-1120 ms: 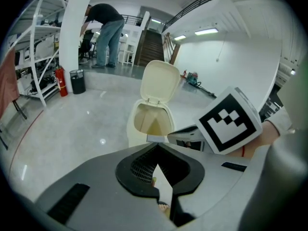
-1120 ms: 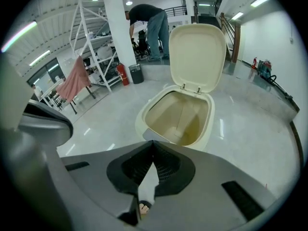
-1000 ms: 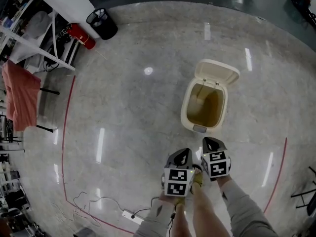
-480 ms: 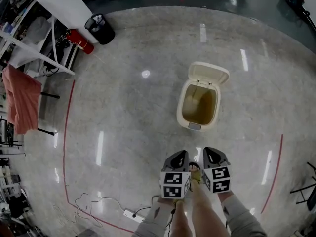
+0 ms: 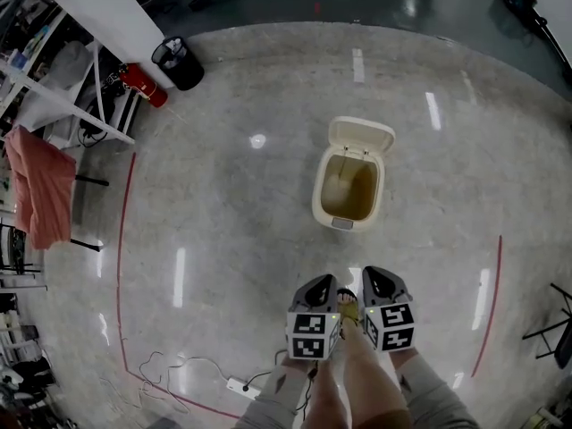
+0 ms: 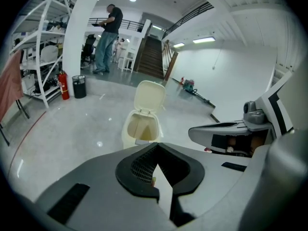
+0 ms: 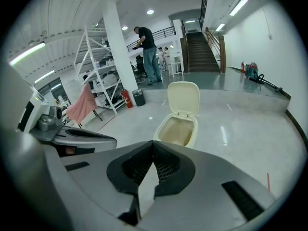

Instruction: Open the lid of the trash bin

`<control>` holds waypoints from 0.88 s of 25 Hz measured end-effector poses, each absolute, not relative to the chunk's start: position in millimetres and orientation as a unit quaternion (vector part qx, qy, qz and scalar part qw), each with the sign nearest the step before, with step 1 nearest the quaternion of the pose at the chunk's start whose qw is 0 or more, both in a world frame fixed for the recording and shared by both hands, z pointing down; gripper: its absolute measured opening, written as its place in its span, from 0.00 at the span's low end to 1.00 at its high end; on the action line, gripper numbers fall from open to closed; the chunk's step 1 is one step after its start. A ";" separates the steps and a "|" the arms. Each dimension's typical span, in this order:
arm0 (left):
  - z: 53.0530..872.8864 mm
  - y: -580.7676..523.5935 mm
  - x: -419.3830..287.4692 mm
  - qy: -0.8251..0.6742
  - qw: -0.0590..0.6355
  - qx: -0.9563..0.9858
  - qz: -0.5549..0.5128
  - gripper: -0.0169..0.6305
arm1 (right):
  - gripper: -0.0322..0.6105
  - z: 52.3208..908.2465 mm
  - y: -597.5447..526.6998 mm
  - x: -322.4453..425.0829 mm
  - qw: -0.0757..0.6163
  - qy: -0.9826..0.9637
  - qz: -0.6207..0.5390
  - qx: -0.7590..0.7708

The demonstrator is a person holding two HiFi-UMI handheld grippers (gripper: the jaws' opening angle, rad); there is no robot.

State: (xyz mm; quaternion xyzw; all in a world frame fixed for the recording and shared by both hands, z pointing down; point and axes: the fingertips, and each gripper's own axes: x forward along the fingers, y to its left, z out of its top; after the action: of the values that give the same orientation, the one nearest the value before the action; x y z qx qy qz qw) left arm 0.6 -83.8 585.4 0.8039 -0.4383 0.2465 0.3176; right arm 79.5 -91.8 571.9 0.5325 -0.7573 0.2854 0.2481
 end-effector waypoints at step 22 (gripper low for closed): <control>420.1 0.1 9.2 -0.396 0.249 0.856 0.221 0.03 | 0.05 397.4 -14.2 67.6 0.192 -0.791 0.223 0.536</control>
State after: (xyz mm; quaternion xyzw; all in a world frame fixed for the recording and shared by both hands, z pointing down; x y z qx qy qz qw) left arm 9.2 0.1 420.1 0.8557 -0.3959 0.2214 0.2492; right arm 67.6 -14.2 397.4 0.5357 -0.7914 0.2229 0.1925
